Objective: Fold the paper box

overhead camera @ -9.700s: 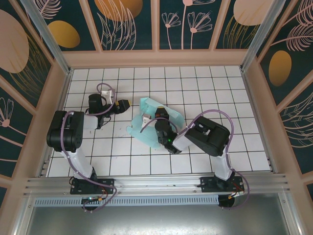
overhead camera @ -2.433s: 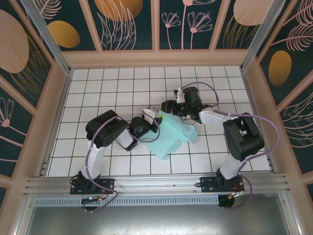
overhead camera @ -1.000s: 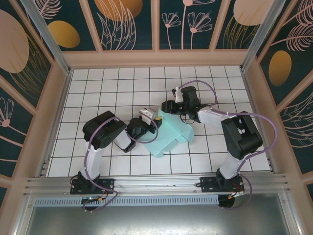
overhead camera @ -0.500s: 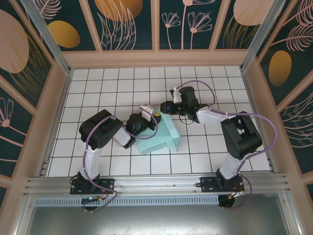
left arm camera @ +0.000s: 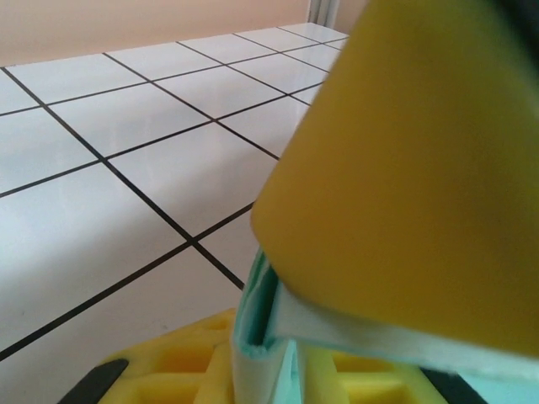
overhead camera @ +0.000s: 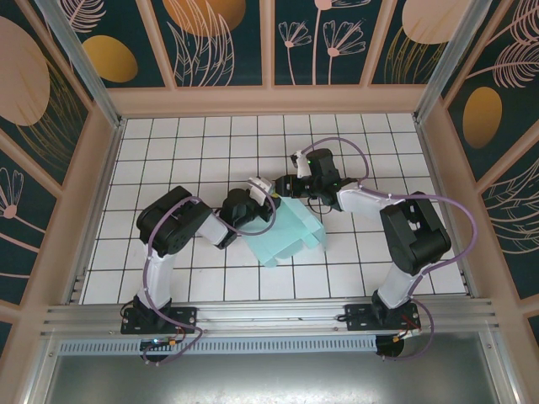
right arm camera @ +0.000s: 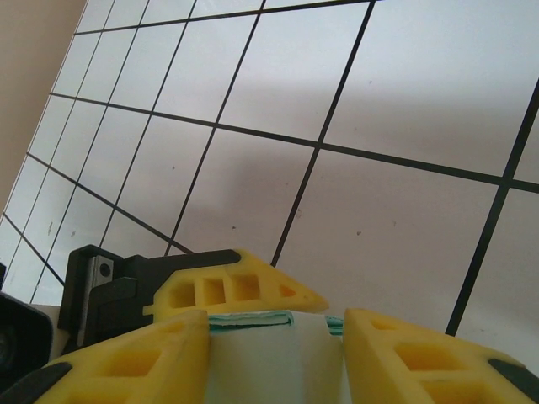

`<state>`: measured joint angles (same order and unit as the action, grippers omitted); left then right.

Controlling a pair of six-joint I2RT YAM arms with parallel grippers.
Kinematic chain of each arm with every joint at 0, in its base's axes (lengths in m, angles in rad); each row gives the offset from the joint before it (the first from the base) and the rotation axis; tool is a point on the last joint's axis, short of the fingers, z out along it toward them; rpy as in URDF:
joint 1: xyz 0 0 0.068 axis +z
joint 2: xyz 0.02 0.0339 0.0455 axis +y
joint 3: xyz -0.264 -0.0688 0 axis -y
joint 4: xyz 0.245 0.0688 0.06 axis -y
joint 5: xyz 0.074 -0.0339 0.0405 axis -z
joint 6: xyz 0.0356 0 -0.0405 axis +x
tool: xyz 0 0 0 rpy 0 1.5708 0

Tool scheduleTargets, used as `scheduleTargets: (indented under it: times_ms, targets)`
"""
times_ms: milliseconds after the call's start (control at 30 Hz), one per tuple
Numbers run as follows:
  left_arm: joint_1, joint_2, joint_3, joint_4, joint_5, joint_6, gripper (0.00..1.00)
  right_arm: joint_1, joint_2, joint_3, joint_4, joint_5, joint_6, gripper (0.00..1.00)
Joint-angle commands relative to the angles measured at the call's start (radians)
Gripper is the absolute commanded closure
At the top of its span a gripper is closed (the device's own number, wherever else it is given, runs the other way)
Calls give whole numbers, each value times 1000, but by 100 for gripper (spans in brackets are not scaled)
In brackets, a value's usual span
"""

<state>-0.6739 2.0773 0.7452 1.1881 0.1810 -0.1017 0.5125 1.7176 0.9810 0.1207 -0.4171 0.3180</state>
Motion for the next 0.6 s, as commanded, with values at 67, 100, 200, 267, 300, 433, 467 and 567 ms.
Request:
scheduleTargets:
  times_ms: [67,100,200,267,300,433,467,567]
  targets:
    - [5,30,28,-9,47,21,90,12,42,-20,-168,60,-37,55]
    - [3,30,25,-6,50,19,93,12,40,-19,-168,61,-37,55]
    - [3,36,25,1,57,13,100,12,34,-17,-158,47,-24,55]
    - [3,39,23,7,60,14,100,12,20,-12,-147,20,-8,55]
    - [2,39,20,11,60,14,100,12,11,-12,-135,11,2,54]
    - [3,42,9,32,49,21,100,0,-37,-27,-64,-26,61,47]
    - [3,43,8,36,49,23,100,-7,-46,-35,-43,-41,82,46]
    - [2,51,-1,59,43,26,100,-22,-42,-46,-12,-80,130,44]
